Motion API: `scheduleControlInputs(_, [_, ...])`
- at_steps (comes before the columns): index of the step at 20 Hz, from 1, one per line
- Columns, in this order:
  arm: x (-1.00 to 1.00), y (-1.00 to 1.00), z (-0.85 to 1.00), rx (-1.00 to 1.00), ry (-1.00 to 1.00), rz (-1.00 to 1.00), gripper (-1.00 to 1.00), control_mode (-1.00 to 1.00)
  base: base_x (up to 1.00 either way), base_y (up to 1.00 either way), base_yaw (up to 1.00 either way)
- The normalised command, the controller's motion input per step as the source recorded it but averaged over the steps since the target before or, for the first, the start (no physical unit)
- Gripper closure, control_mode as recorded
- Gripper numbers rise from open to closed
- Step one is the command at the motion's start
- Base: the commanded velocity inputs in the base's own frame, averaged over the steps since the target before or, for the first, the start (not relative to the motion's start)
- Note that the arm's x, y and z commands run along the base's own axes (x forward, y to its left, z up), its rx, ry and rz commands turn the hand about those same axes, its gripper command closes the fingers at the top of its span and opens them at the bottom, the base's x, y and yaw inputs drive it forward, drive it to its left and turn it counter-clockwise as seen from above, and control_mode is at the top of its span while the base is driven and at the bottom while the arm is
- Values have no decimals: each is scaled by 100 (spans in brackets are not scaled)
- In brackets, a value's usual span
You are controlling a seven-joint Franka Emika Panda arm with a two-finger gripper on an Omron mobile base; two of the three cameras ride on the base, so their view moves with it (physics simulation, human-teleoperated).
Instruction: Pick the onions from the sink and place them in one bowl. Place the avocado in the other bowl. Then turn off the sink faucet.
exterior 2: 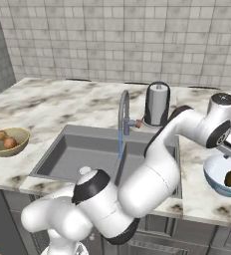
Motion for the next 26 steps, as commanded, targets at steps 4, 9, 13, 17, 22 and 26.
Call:
scheduleControlInputs(4, [-8,25,18,3,-15,20,-100,-100,0,0,0])
scheduleControlInputs(9, [-6,21,19,0,-25,48,-100,-100,0,0,0])
scheduleControlInputs(13, [0,19,1,-7,-31,65,-100,-100,0,0,0])
scheduleControlInputs(17, [1,18,0,-12,-34,72,-100,-100,0,0,0])
scheduleControlInputs(22, [15,30,0,-12,-38,71,-100,-100,0,0,0])
scheduleControlInputs(26, [0,67,2,-33,-39,52,-100,-100,0,0,0])
